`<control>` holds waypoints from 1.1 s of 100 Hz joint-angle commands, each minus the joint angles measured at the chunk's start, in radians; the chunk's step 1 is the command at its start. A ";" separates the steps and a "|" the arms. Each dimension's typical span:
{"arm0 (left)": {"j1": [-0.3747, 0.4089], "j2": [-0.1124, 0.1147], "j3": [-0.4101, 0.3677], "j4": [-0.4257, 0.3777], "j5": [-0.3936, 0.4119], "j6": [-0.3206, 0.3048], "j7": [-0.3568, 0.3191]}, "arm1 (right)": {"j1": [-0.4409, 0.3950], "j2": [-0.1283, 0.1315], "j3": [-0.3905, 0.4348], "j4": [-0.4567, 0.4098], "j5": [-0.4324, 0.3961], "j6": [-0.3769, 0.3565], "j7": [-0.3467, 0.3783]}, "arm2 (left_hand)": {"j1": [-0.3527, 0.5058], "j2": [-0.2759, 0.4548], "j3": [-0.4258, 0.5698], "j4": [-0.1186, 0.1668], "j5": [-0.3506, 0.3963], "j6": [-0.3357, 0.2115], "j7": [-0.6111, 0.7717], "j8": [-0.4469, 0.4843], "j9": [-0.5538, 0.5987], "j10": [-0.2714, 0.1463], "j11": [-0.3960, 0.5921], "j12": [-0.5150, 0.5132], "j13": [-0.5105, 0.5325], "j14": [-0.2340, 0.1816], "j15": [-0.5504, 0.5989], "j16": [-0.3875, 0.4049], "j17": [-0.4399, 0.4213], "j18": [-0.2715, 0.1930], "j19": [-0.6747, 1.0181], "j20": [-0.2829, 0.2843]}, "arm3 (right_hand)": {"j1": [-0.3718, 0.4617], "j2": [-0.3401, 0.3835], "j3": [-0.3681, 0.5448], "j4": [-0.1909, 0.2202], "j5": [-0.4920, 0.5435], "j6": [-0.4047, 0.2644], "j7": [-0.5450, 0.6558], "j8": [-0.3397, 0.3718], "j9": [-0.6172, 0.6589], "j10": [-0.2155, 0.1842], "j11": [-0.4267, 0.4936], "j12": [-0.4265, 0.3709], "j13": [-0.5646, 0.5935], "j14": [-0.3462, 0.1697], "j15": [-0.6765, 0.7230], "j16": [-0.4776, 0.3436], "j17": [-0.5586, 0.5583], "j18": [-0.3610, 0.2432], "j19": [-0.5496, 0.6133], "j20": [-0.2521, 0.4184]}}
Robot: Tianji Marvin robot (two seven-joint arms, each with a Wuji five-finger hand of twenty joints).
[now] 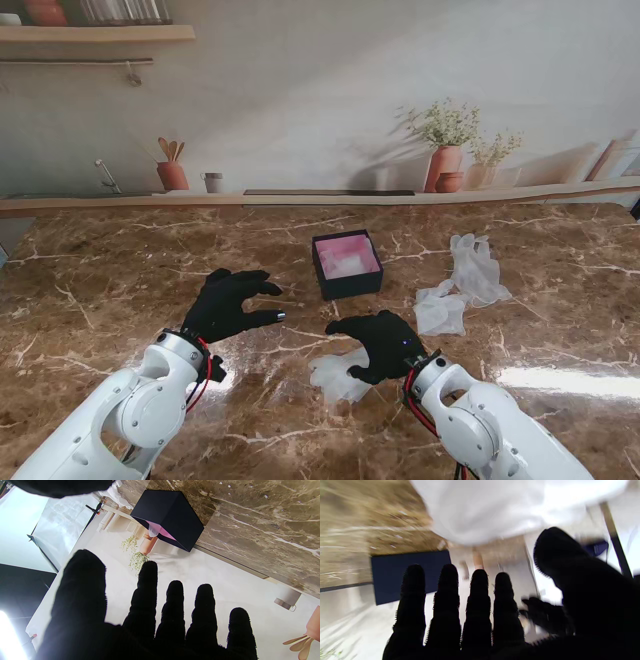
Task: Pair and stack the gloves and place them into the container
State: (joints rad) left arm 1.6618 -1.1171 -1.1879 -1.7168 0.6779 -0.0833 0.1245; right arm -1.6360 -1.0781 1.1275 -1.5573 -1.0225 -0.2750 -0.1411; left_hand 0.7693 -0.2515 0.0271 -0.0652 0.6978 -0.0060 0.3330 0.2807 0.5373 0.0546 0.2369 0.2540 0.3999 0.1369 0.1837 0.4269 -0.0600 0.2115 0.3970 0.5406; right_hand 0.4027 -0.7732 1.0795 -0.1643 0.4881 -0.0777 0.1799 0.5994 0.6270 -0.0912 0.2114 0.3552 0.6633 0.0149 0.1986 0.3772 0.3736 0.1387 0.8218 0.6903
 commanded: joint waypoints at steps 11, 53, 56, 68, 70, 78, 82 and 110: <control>0.000 0.001 0.003 0.003 -0.001 -0.004 -0.002 | -0.018 0.041 -0.005 -0.042 -0.034 0.057 0.103 | 0.028 0.048 -0.039 0.022 0.023 -0.030 0.013 0.015 0.006 -0.022 -0.021 -0.011 -0.025 -0.042 -0.028 -0.011 -0.022 0.012 -0.025 0.013 | -0.009 -0.078 -0.047 0.003 -0.071 0.037 -0.069 -0.068 -0.081 0.015 0.007 -0.004 -0.003 0.016 0.020 0.006 0.041 0.003 0.033 -0.015; 0.006 0.001 -0.005 0.001 -0.002 -0.009 -0.002 | 0.073 0.050 -0.160 0.078 -0.050 0.065 0.062 | 0.025 0.052 -0.039 0.022 0.024 -0.032 0.015 0.016 0.007 -0.022 -0.022 -0.011 -0.026 -0.041 -0.028 -0.011 -0.023 0.011 -0.033 0.011 | 0.070 -0.145 0.030 -0.010 0.039 -0.175 0.281 0.217 -0.041 -0.041 0.219 0.217 0.137 -0.051 0.144 0.139 0.174 -0.068 0.145 -0.054; 0.007 0.001 -0.006 0.001 -0.002 -0.009 -0.002 | 0.077 0.050 -0.168 0.083 -0.048 0.065 0.063 | 0.024 0.053 -0.039 0.022 0.025 -0.032 0.015 0.016 0.006 -0.021 -0.022 -0.011 -0.025 -0.040 -0.027 -0.011 -0.023 0.012 -0.033 0.011 | 0.086 -0.141 0.030 -0.009 0.047 -0.188 0.296 0.244 -0.041 -0.044 0.237 0.235 0.143 -0.053 0.156 0.150 0.177 -0.072 0.149 -0.055; 0.008 0.001 -0.008 0.001 -0.006 -0.012 -0.002 | 0.094 0.050 -0.195 0.112 -0.042 0.054 0.041 | 0.023 0.055 -0.040 0.022 0.024 -0.034 0.015 0.016 0.006 -0.021 -0.023 -0.011 -0.027 -0.039 -0.027 -0.010 -0.025 0.012 -0.038 0.010 | 0.180 -0.147 0.054 0.006 0.205 -0.241 0.407 0.352 0.118 -0.072 0.351 0.331 0.281 -0.082 0.321 0.259 0.270 -0.090 0.240 -0.048; 0.008 0.001 -0.008 0.001 -0.006 -0.012 -0.002 | 0.098 0.049 -0.200 0.121 -0.041 0.048 0.027 | 0.023 0.055 -0.039 0.022 0.023 -0.034 0.014 0.016 0.007 -0.022 -0.023 -0.011 -0.026 -0.039 -0.027 -0.010 -0.025 0.011 -0.038 0.010 | 0.194 -0.153 0.057 0.001 0.239 -0.246 0.434 0.362 0.160 -0.078 0.371 0.350 0.313 -0.091 0.360 0.282 0.294 -0.092 0.265 -0.048; 0.009 0.001 -0.009 0.001 -0.005 -0.013 0.000 | 0.110 0.043 -0.214 0.147 -0.029 0.026 -0.023 | 0.022 0.056 -0.039 0.022 0.024 -0.034 0.015 0.016 0.007 -0.021 -0.023 -0.011 -0.027 -0.038 -0.028 -0.010 -0.025 0.012 -0.042 0.010 | 0.296 -0.201 0.038 -0.128 0.368 -0.289 0.589 0.314 0.347 -0.095 0.384 0.549 0.437 -0.087 0.506 0.393 0.398 -0.091 0.379 -0.063; 0.010 0.001 -0.009 0.001 -0.005 -0.012 0.002 | 0.111 0.040 -0.216 0.153 -0.022 0.018 -0.042 | 0.022 0.056 -0.040 0.022 0.024 -0.033 0.015 0.017 0.006 -0.022 -0.024 -0.011 -0.028 -0.037 -0.028 -0.010 -0.026 0.012 -0.044 0.010 | 0.329 -0.202 0.033 -0.128 0.414 -0.295 0.645 0.293 0.405 -0.100 0.385 0.584 0.471 -0.087 0.565 0.395 0.429 -0.088 0.420 -0.062; 0.012 0.001 -0.008 0.001 -0.007 -0.013 0.000 | 0.098 0.014 -0.163 0.122 0.035 -0.002 -0.101 | 0.021 0.058 -0.040 0.022 0.023 -0.032 0.012 0.017 0.007 -0.018 -0.026 -0.011 -0.031 -0.036 -0.029 -0.010 -0.027 0.011 -0.056 0.011 | 0.356 -0.213 0.054 -0.123 0.524 -0.293 0.701 0.266 0.504 -0.091 0.405 0.595 0.553 -0.084 0.651 0.401 0.520 -0.077 0.503 -0.048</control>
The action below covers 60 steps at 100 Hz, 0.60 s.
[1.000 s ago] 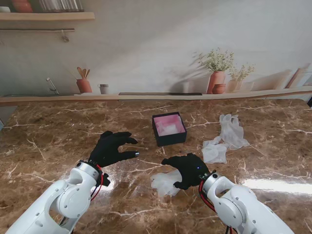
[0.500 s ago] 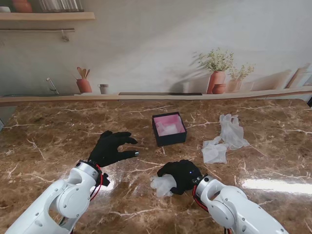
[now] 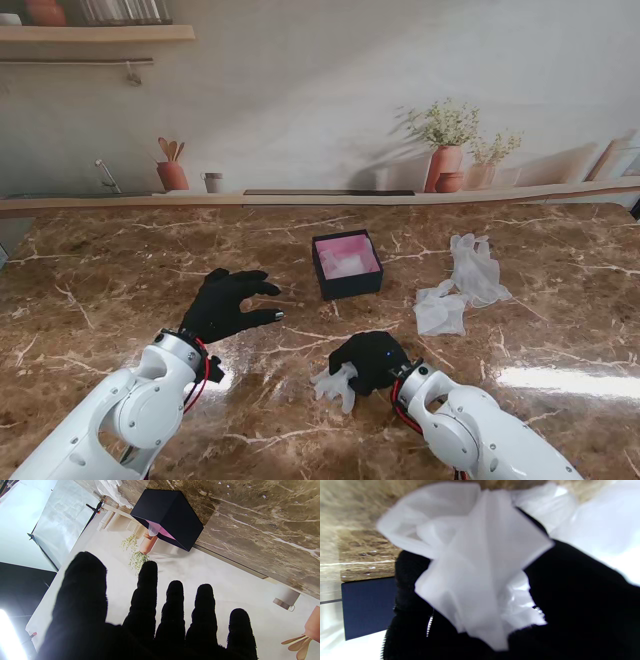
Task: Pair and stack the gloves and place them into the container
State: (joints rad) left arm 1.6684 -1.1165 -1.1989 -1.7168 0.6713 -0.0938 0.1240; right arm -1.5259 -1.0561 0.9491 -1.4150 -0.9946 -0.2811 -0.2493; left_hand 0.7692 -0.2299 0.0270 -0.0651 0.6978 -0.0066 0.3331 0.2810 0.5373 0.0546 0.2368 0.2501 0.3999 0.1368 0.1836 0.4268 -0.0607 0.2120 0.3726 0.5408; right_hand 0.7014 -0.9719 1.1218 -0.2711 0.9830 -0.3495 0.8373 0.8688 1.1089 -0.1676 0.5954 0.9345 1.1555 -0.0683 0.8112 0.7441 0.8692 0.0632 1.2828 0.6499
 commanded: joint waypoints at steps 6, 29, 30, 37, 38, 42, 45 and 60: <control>0.005 0.000 0.004 0.001 -0.001 -0.003 0.002 | -0.011 -0.012 0.036 -0.042 0.012 0.006 0.002 | 0.022 0.036 -0.040 0.022 0.021 -0.030 0.011 0.016 0.007 -0.017 -0.026 -0.006 -0.032 -0.037 -0.030 -0.010 -0.025 0.010 -0.033 0.012 | 0.058 -0.015 0.011 -0.017 0.030 -0.020 0.046 -0.006 0.024 -0.011 0.020 0.016 0.065 0.000 0.041 0.035 0.032 -0.002 0.044 -0.009; 0.005 -0.001 0.005 0.003 0.002 -0.006 0.009 | 0.042 -0.025 0.092 -0.100 -0.003 0.057 -0.020 | 0.020 0.036 -0.040 0.022 0.019 -0.028 0.008 0.015 0.008 -0.016 -0.025 -0.005 -0.031 -0.038 -0.029 -0.009 -0.025 0.012 -0.035 0.016 | 0.055 -0.005 0.007 -0.015 0.023 -0.016 0.046 -0.021 0.024 -0.003 0.013 0.015 0.074 -0.001 0.046 0.039 0.046 -0.003 0.052 -0.011; 0.005 -0.001 0.005 0.003 0.002 -0.006 0.009 | 0.047 -0.025 0.093 -0.100 -0.004 0.060 -0.021 | 0.019 0.036 -0.040 0.022 0.019 -0.028 0.008 0.016 0.008 -0.016 -0.025 -0.005 -0.031 -0.037 -0.029 -0.009 -0.025 0.012 -0.035 0.017 | 0.054 -0.004 0.007 -0.015 0.023 -0.015 0.046 -0.022 0.024 -0.002 0.012 0.014 0.074 -0.001 0.046 0.039 0.047 -0.003 0.053 -0.011; 0.006 -0.001 0.004 0.003 0.003 -0.007 0.011 | 0.089 -0.029 0.089 -0.090 -0.008 0.084 -0.026 | 0.020 0.037 -0.040 0.023 0.020 -0.029 0.009 0.016 0.009 -0.014 -0.024 -0.004 -0.031 -0.037 -0.029 -0.009 -0.024 0.010 -0.036 0.018 | 0.050 0.007 0.004 -0.013 0.012 -0.014 0.057 -0.057 0.025 0.005 0.007 0.010 0.077 -0.002 0.049 0.040 0.050 -0.005 0.061 -0.014; 0.006 -0.001 0.004 0.003 0.003 -0.007 0.011 | 0.096 -0.029 0.088 -0.087 -0.009 0.087 -0.028 | 0.020 0.037 -0.040 0.023 0.020 -0.029 0.009 0.016 0.009 -0.015 -0.024 -0.004 -0.032 -0.037 -0.029 -0.009 -0.024 0.010 -0.036 0.018 | 0.050 0.009 0.003 -0.012 0.009 -0.013 0.064 -0.069 0.025 0.006 0.006 0.009 0.078 -0.002 0.050 0.040 0.050 -0.006 0.063 -0.015; 0.007 -0.001 0.003 0.003 0.003 -0.007 0.010 | 0.125 -0.030 0.084 -0.075 -0.010 0.098 -0.028 | 0.020 0.038 -0.039 0.023 0.020 -0.028 0.009 0.016 0.009 -0.013 -0.024 -0.004 -0.032 -0.037 -0.029 -0.009 -0.024 0.010 -0.036 0.018 | 0.048 0.017 0.005 -0.011 0.004 -0.011 0.065 -0.088 0.024 0.009 0.002 0.006 0.080 -0.002 0.051 0.041 0.051 -0.006 0.065 -0.017; 0.008 -0.001 0.002 0.002 0.004 -0.007 0.010 | 0.145 -0.032 0.080 -0.065 -0.008 0.108 -0.025 | 0.019 0.038 -0.040 0.023 0.020 -0.029 0.009 0.016 0.009 -0.013 -0.024 -0.004 -0.031 -0.036 -0.029 -0.009 -0.025 0.011 -0.037 0.018 | 0.047 0.018 0.004 -0.011 0.005 -0.010 0.064 -0.093 0.026 0.010 0.000 0.003 0.081 -0.002 0.053 0.042 0.053 -0.006 0.067 -0.017; 0.017 0.000 -0.007 -0.002 0.007 -0.008 0.012 | 0.251 -0.036 0.043 0.003 -0.008 0.144 -0.023 | 0.018 0.039 -0.040 0.023 0.017 -0.027 0.008 0.016 0.010 -0.011 -0.023 -0.003 -0.031 -0.036 -0.028 -0.008 -0.024 0.011 -0.037 0.020 | 0.045 0.018 0.005 -0.011 0.008 -0.008 0.071 -0.127 0.035 0.013 -0.007 -0.012 0.092 -0.009 0.068 0.049 0.064 -0.010 0.086 -0.010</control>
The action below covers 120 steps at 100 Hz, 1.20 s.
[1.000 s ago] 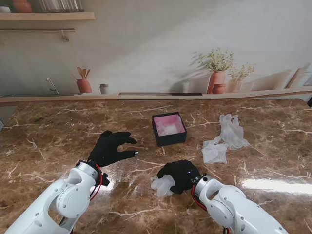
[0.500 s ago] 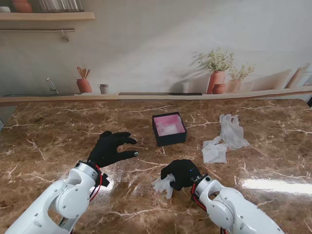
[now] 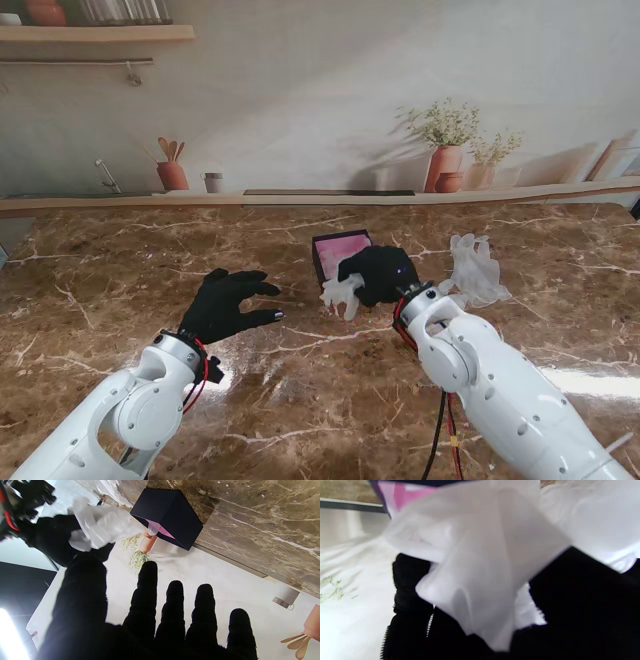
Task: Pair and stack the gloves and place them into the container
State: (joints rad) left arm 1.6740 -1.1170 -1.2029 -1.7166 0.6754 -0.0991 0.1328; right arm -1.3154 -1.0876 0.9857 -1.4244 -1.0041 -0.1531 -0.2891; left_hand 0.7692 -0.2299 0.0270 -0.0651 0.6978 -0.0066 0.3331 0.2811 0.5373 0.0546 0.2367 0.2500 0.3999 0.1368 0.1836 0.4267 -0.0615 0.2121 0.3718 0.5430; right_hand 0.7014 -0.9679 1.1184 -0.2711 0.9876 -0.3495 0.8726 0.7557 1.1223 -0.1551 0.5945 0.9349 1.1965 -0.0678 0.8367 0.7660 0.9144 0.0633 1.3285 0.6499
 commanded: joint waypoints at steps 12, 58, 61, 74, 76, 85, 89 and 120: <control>0.016 0.001 -0.010 -0.005 0.004 -0.004 -0.002 | 0.123 -0.003 -0.035 0.074 -0.006 0.028 0.027 | 0.016 0.038 -0.041 0.023 0.012 -0.026 0.005 0.014 0.008 -0.010 -0.024 -0.003 -0.033 -0.038 -0.029 -0.008 -0.024 0.011 -0.037 0.019 | 0.044 0.016 0.011 -0.011 0.004 -0.007 0.037 -0.030 0.025 0.002 -0.008 -0.018 0.053 -0.012 0.046 0.027 0.021 -0.012 0.042 -0.009; 0.015 0.002 -0.013 -0.004 0.000 -0.003 -0.008 | 0.446 -0.043 -0.342 0.403 0.067 0.071 -0.004 | 0.015 0.037 -0.040 0.023 0.005 -0.022 -0.001 0.011 0.005 -0.011 -0.026 -0.002 -0.036 -0.038 -0.031 -0.009 -0.024 0.009 -0.043 0.021 | 0.028 0.038 0.015 -0.010 -0.004 0.013 0.069 -0.189 0.041 0.017 -0.035 -0.085 0.069 -0.027 0.076 0.035 0.039 -0.019 0.088 0.023; 0.015 0.002 -0.014 -0.004 -0.001 -0.002 -0.010 | 0.467 -0.049 -0.368 0.430 0.077 0.069 -0.014 | 0.015 0.038 -0.039 0.023 0.004 -0.024 -0.001 0.011 0.004 -0.013 -0.026 -0.002 -0.038 -0.038 -0.031 -0.009 -0.024 0.008 -0.044 0.021 | 0.027 0.038 0.015 -0.010 -0.004 0.012 0.070 -0.193 0.043 0.016 -0.035 -0.087 0.071 -0.028 0.079 0.036 0.040 -0.021 0.092 0.026; 0.021 0.001 -0.020 -0.007 0.000 0.001 -0.005 | 0.549 -0.080 -0.481 0.535 0.110 0.081 -0.052 | 0.015 0.037 -0.040 0.023 0.003 -0.023 -0.001 0.011 0.004 -0.011 -0.026 -0.002 -0.037 -0.038 -0.032 -0.010 -0.024 0.009 -0.046 0.021 | 0.029 0.041 0.017 -0.010 -0.004 0.015 0.081 -0.209 0.045 0.019 -0.031 -0.091 0.071 -0.031 0.091 0.039 0.039 -0.023 0.104 0.038; 0.023 0.001 -0.021 -0.008 0.001 0.001 -0.003 | 0.562 -0.084 -0.500 0.552 0.112 0.085 -0.059 | 0.015 0.038 -0.039 0.023 0.004 -0.023 -0.001 0.011 0.004 -0.011 -0.026 -0.002 -0.037 -0.039 -0.032 -0.010 -0.024 0.010 -0.046 0.021 | 0.028 0.042 0.016 -0.010 -0.004 0.015 0.081 -0.211 0.046 0.019 -0.031 -0.092 0.072 -0.033 0.094 0.040 0.040 -0.024 0.108 0.040; 0.031 0.001 -0.029 -0.012 0.003 -0.001 0.000 | 0.607 -0.109 -0.570 0.619 0.135 0.090 -0.078 | 0.015 0.036 -0.040 0.023 0.004 -0.021 -0.001 0.011 0.004 -0.009 -0.026 -0.002 -0.037 -0.038 -0.032 -0.010 -0.023 0.009 -0.045 0.022 | 0.029 0.045 0.016 -0.009 -0.005 0.015 0.083 -0.214 0.044 0.021 -0.030 -0.093 0.071 -0.035 0.097 0.041 0.040 -0.027 0.112 0.043; 0.035 0.001 -0.032 -0.013 0.004 -0.002 -0.001 | 0.626 -0.119 -0.598 0.645 0.144 0.091 -0.086 | 0.015 0.038 -0.040 0.023 0.003 -0.022 -0.002 0.011 0.003 -0.010 -0.027 -0.002 -0.038 -0.038 -0.032 -0.010 -0.023 0.009 -0.045 0.023 | 0.029 0.045 0.014 -0.009 -0.006 0.016 0.084 -0.215 0.043 0.020 -0.030 -0.093 0.070 -0.035 0.100 0.042 0.040 -0.028 0.112 0.044; 0.041 0.004 -0.044 -0.014 0.003 -0.007 -0.015 | 0.719 -0.232 -0.781 0.882 0.242 0.073 -0.142 | 0.014 0.037 -0.040 0.023 0.003 -0.023 -0.003 0.011 0.003 -0.010 -0.028 -0.002 -0.038 -0.039 -0.032 -0.011 -0.023 0.009 -0.046 0.024 | 0.023 0.021 -0.001 -0.017 -0.019 0.014 0.085 -0.227 0.031 0.014 -0.024 -0.093 0.050 -0.053 0.147 0.053 0.018 -0.042 0.139 0.060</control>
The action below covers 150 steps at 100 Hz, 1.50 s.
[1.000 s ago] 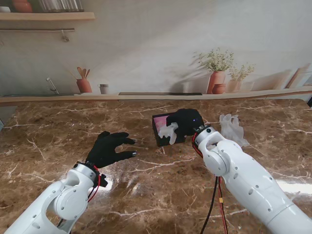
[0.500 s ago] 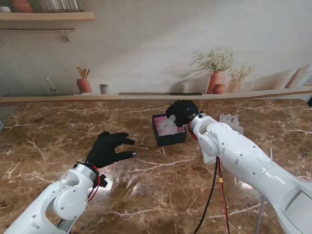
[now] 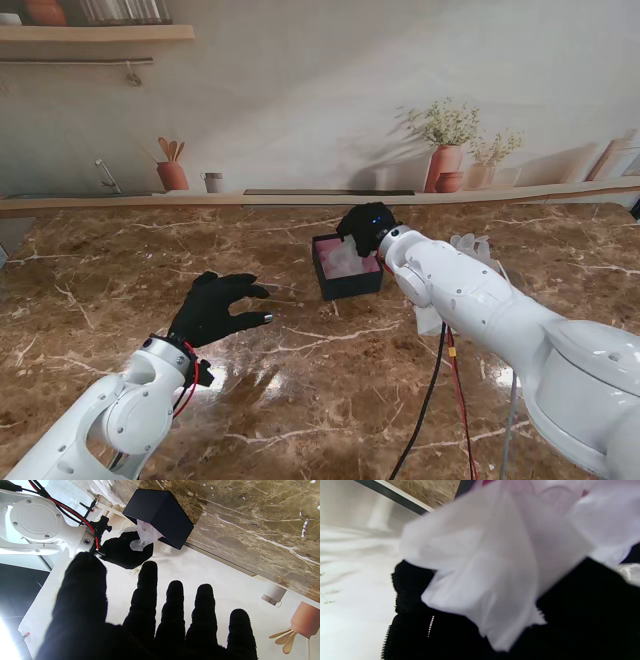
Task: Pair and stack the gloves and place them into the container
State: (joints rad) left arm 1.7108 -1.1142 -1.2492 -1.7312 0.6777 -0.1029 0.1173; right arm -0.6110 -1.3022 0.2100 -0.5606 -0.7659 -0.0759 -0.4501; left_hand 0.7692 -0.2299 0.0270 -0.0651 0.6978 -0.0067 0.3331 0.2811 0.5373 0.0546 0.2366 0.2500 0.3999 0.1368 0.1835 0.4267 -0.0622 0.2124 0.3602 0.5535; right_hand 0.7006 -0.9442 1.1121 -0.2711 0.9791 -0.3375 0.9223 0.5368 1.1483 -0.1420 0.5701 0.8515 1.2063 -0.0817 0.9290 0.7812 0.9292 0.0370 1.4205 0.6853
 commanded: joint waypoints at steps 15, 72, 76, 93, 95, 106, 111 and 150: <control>0.002 0.002 0.000 0.003 0.001 -0.005 -0.002 | 0.041 -0.071 -0.082 0.133 0.050 -0.044 -0.004 | 0.012 0.037 -0.041 0.023 0.004 -0.023 -0.002 0.012 0.003 -0.011 -0.027 -0.002 -0.039 -0.038 -0.032 -0.011 -0.022 0.009 -0.036 0.014 | 0.022 -0.014 0.002 -0.020 -0.026 0.009 0.028 -0.012 -0.012 0.001 -0.002 -0.010 0.016 -0.039 0.059 0.034 -0.015 -0.018 0.043 0.022; 0.001 0.002 0.000 0.004 0.002 -0.002 -0.004 | 0.058 -0.083 -0.134 0.148 0.072 -0.102 0.094 | 0.019 0.033 -0.038 0.024 0.003 -0.025 -0.002 0.012 0.003 -0.011 -0.026 -0.002 -0.041 -0.037 -0.032 -0.010 -0.024 0.009 -0.041 0.015 | -0.179 -0.034 0.065 0.099 -0.154 0.139 -0.414 0.077 -0.246 -0.018 -0.119 -0.275 -0.250 -0.021 -0.358 -0.154 -0.286 0.008 -0.190 -0.019; 0.001 0.002 0.000 0.004 0.003 -0.002 -0.004 | 0.057 -0.071 -0.123 0.122 0.065 -0.102 0.109 | 0.020 0.031 -0.038 0.024 0.003 -0.025 -0.001 0.012 0.004 -0.012 -0.026 -0.002 -0.040 -0.037 -0.032 -0.010 -0.023 0.008 -0.041 0.015 | -0.189 -0.038 0.065 0.097 -0.173 0.150 -0.443 0.072 -0.263 -0.014 -0.136 -0.289 -0.266 -0.017 -0.376 -0.161 -0.300 0.010 -0.201 -0.018; 0.002 0.002 -0.001 0.005 0.005 -0.002 0.001 | 0.034 0.033 -0.026 -0.085 -0.012 -0.064 0.199 | 0.023 0.031 -0.037 0.024 0.003 -0.022 -0.001 0.012 0.003 -0.009 -0.027 -0.002 -0.041 -0.035 -0.033 -0.011 -0.024 0.008 -0.043 0.016 | -0.249 -0.052 0.058 0.090 -0.247 0.181 -0.529 0.038 -0.332 -0.002 -0.198 -0.338 -0.334 -0.008 -0.449 -0.194 -0.357 0.012 -0.251 -0.016; 0.002 0.001 -0.001 0.005 0.005 -0.002 0.001 | 0.029 0.046 -0.012 -0.110 -0.022 -0.059 0.208 | 0.023 0.031 -0.037 0.024 0.002 -0.022 -0.002 0.012 0.003 -0.009 -0.027 -0.002 -0.042 -0.036 -0.033 -0.011 -0.024 0.008 -0.044 0.016 | -0.257 -0.050 0.057 0.091 -0.252 0.183 -0.539 0.032 -0.338 0.001 -0.206 -0.345 -0.339 -0.008 -0.457 -0.198 -0.363 0.012 -0.258 -0.014; 0.002 0.001 -0.001 0.006 0.005 -0.001 0.006 | -0.012 0.109 0.084 -0.243 -0.081 -0.035 0.254 | 0.023 0.030 -0.038 0.024 0.001 -0.022 -0.003 0.011 0.002 -0.009 -0.028 -0.003 -0.042 -0.035 -0.033 -0.011 -0.024 0.008 -0.044 0.017 | -0.286 -0.047 0.050 0.089 -0.276 0.195 -0.560 0.020 -0.362 0.004 -0.222 -0.359 -0.364 -0.001 -0.476 -0.206 -0.382 0.014 -0.278 -0.014; 0.002 0.001 -0.001 0.007 0.005 -0.003 0.006 | -0.038 0.135 0.135 -0.301 -0.109 -0.027 0.275 | 0.023 0.030 -0.038 0.024 0.002 -0.022 -0.003 0.011 0.002 -0.009 -0.028 -0.003 -0.042 -0.035 -0.033 -0.011 -0.023 0.008 -0.044 0.017 | -0.299 -0.044 0.045 0.088 -0.286 0.199 -0.566 0.015 -0.373 0.006 -0.229 -0.364 -0.371 0.000 -0.484 -0.209 -0.388 0.014 -0.287 -0.014; -0.002 0.000 0.004 0.013 0.001 -0.013 0.008 | -0.192 0.157 0.367 -0.386 -0.167 0.017 0.114 | 0.019 0.032 -0.039 0.024 0.002 -0.026 -0.002 0.012 0.001 -0.013 -0.027 -0.003 -0.041 -0.039 -0.033 -0.011 -0.023 0.006 -0.046 0.018 | -0.155 0.019 -0.023 -0.054 -0.115 0.092 -0.107 -0.053 -0.081 0.018 -0.077 -0.190 -0.030 -0.013 -0.216 -0.111 -0.037 -0.022 -0.078 -0.105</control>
State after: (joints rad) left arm 1.7067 -1.1132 -1.2487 -1.7218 0.6786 -0.1141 0.1234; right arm -0.7890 -1.1486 0.5751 -0.9448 -0.9396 -0.0732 -0.4089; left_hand 0.7693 -0.2299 0.0270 -0.0651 0.6978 -0.0067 0.3331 0.2811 0.5373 0.0546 0.2362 0.2499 0.3999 0.1368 0.1832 0.4267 -0.0704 0.2126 0.3480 0.5548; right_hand 0.4986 -0.8952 1.0973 -0.2638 0.8432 -0.2130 0.7271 0.5308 1.0273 -0.1320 0.4778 0.6059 1.1144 -0.0834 0.6786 0.6532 0.8347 0.0321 1.2877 0.6228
